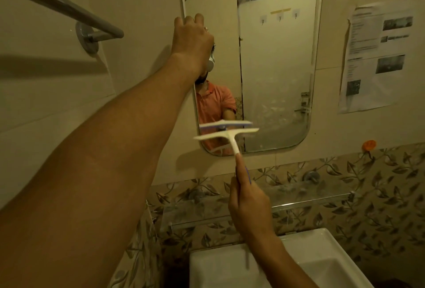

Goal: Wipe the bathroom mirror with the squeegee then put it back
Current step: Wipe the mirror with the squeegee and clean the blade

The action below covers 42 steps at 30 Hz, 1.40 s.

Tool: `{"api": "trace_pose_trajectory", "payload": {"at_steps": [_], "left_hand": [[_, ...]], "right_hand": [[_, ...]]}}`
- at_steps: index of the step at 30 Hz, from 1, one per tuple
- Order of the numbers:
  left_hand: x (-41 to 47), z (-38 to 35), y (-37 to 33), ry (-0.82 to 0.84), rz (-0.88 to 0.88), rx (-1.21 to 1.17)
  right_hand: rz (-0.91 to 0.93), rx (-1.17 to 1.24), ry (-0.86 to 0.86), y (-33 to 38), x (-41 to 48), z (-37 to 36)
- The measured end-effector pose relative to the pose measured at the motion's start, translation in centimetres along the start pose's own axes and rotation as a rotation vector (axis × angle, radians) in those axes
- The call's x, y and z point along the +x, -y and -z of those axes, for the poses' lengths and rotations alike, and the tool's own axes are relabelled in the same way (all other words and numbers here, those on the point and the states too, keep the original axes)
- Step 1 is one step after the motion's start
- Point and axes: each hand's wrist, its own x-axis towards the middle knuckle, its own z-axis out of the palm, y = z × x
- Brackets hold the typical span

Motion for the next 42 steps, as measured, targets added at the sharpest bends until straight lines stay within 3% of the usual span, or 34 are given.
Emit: {"api": "trace_pose_trajectory", "payload": {"at_steps": [5,10,21,42], "left_hand": [[-0.3,0.3,0.1,0.007,-0.006,-0.019],[0.1,-0.1,0.1,-0.009,-0.003,-0.011],[0.3,-0.5,-0.1,-0.023,0.009,0.042],[0.3,-0.7,-0.8,-0.040,0.113,0.023]], "right_hand": [[0.106,0.053,-0.174,2.9,6.1,2.8],[0.094,0.003,-0.217,3.1,10.9,5.2],[0.088,-0.092,-0.115,0.7,8.5,4.7],[-0.097,-0.132,0.083,-2.9,1.3,3.1]]}}
